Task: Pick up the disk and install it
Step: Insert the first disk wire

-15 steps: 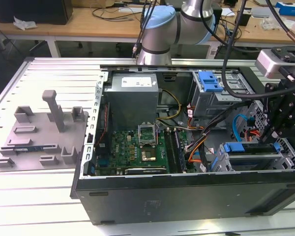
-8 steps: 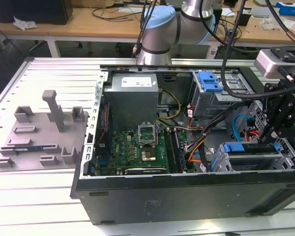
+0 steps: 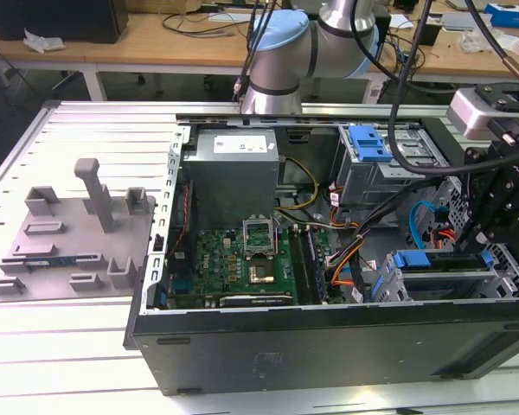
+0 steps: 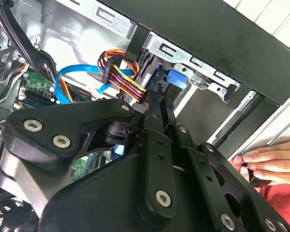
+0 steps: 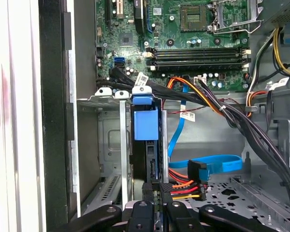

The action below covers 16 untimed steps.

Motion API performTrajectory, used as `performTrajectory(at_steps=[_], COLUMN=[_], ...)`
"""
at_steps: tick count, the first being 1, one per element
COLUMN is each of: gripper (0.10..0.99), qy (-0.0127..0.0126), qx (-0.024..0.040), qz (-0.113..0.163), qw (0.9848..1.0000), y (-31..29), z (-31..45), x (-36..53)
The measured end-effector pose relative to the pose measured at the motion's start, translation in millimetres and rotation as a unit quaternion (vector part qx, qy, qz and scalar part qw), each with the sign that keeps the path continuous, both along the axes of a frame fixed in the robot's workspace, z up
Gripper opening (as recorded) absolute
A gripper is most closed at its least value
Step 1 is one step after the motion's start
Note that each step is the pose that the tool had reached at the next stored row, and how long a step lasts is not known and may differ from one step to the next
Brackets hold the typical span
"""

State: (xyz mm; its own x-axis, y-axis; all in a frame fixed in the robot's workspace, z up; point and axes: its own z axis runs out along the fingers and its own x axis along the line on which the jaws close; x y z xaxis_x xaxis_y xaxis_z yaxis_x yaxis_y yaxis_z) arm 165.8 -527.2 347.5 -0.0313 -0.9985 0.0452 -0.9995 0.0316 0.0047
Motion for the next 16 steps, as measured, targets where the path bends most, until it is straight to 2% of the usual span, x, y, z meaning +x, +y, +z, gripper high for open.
performTrajectory(at_steps=[16], gripper=[0.169], qy=[0.0000], qx=[-0.0001], qz=[0.000], qw=[1.0000], y=[0.0], z=[-4.7], x=[0.0])
